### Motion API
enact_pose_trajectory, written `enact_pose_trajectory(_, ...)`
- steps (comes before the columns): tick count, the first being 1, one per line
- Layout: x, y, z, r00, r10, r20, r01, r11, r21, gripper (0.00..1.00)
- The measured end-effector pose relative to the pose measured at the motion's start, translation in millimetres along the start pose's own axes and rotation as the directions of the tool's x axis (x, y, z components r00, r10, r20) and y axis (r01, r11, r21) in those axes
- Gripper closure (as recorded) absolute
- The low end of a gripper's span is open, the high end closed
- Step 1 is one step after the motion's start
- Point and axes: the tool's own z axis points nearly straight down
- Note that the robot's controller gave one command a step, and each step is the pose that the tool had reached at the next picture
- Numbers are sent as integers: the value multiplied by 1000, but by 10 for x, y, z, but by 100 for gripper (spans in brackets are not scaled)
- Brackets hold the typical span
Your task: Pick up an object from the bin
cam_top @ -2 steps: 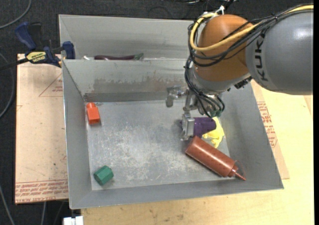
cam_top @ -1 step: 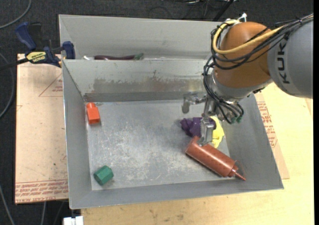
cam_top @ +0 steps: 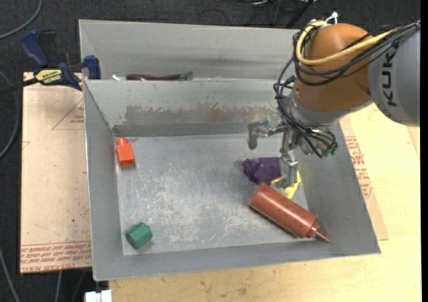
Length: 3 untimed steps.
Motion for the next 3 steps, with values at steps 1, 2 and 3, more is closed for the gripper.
enact_pose_trajectory(1,-9,-105,159,982,-189,1,189,982,-2,0)
enact_pose_trajectory(2,36,-154,329,995,-99,1,99,995,-2,0)
enact_pose_trajectory(3,18,-30,384,972,-234,-1,234,972,-2,0)
